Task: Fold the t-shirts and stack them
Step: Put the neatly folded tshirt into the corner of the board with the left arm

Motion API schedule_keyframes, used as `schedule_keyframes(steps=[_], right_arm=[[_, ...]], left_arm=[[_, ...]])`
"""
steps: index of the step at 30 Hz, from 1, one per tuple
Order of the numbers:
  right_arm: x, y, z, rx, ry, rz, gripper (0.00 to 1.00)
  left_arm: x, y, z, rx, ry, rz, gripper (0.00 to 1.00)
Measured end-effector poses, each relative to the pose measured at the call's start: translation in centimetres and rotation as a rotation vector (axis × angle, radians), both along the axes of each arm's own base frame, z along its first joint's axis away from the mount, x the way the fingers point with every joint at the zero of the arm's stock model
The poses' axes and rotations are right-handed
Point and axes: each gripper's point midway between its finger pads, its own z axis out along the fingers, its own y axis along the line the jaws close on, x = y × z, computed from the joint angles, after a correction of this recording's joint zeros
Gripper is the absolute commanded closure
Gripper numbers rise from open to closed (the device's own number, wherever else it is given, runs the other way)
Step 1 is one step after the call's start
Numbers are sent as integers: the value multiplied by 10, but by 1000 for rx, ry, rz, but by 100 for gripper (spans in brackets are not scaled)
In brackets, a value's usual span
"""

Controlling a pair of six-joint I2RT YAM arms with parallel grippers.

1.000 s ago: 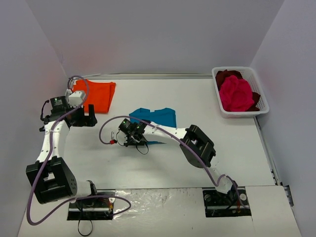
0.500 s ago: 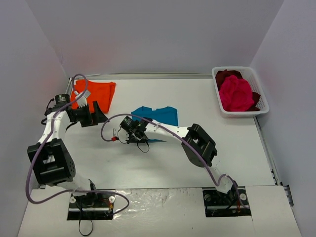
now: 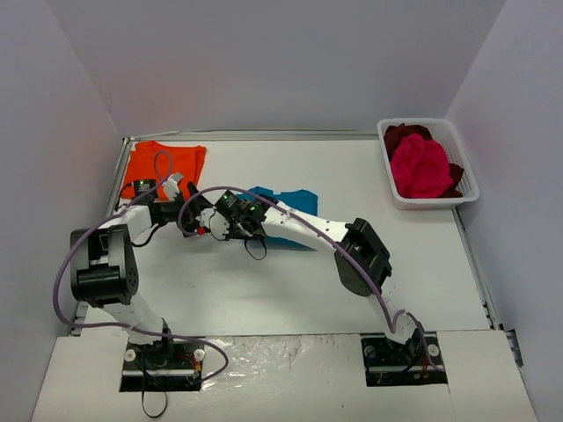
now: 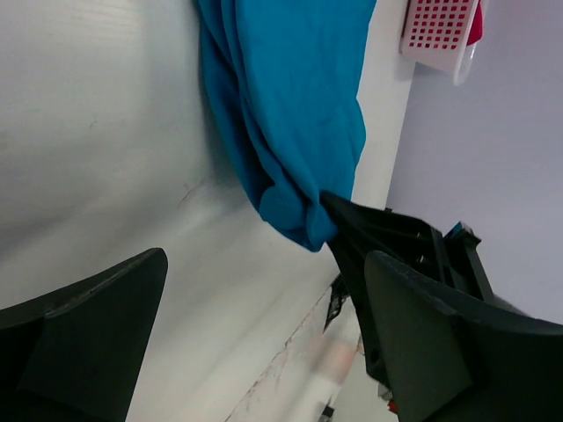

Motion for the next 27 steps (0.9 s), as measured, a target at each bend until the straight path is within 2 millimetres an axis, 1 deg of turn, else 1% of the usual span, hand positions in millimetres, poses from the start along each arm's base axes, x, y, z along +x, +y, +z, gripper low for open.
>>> schedule_keyframes(steps=[4,8,10,15,21,27], right_arm=[[0,-1,2,-2,-3,-1,100],[-1,-2,1,-11,1,1,100],[0,-2,2,-12,0,0,100],[3,2,12,5,-12,0,100],[4,4,18,14,-19,-1,100],[5,6,23,20,-22,-1,100]], left_arm=[[9,-25,-4,-40,30,7,6],[10,-45,-16,-42,73,-9,6],[11,-47,-26,-39,107,-1,6],[13,-44,-50,-20,189,42,6],[16,-55,-51,-38,211,45,6],[32,-70,-49,-48,206,53,6]])
